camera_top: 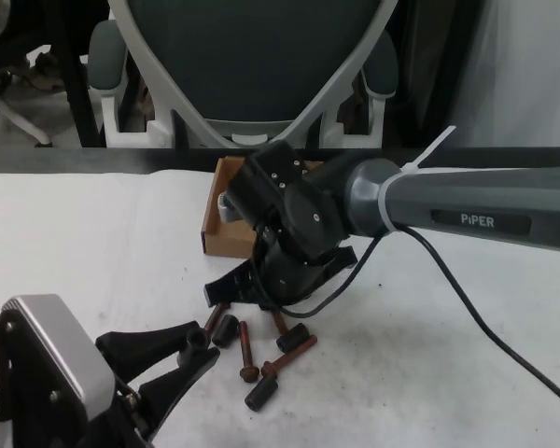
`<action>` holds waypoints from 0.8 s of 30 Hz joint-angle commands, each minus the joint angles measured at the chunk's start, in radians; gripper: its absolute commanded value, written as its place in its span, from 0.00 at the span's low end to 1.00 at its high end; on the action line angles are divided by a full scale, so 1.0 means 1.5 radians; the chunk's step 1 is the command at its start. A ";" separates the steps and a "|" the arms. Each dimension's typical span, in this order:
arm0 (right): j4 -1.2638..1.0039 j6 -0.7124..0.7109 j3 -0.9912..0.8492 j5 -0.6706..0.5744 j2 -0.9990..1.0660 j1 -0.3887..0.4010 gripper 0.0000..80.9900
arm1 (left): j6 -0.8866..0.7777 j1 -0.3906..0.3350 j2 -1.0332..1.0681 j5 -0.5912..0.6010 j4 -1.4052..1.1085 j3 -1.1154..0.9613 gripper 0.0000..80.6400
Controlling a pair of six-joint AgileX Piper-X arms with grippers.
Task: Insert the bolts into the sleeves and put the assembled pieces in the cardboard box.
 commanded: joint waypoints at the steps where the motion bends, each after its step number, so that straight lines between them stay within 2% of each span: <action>1: 0.001 -0.034 0.006 0.037 -0.038 0.010 0.00 | 0.031 0.001 -0.008 0.023 -0.003 -0.003 0.01; 5: -0.009 -0.034 0.006 0.037 -0.075 0.009 0.00 | 0.079 0.001 -0.008 0.086 -0.003 -0.003 0.01; 13: -0.055 -0.043 0.043 0.041 -0.145 0.014 0.00 | 0.174 0.001 -0.008 0.104 -0.003 -0.003 0.01; 18: -0.140 -0.035 0.151 0.039 -0.217 0.017 0.00 | 0.177 0.001 -0.008 0.102 -0.003 -0.003 0.01; 24: -0.319 -0.015 0.332 0.015 -0.341 0.033 0.00 | 0.111 0.001 -0.008 0.100 -0.003 -0.003 0.01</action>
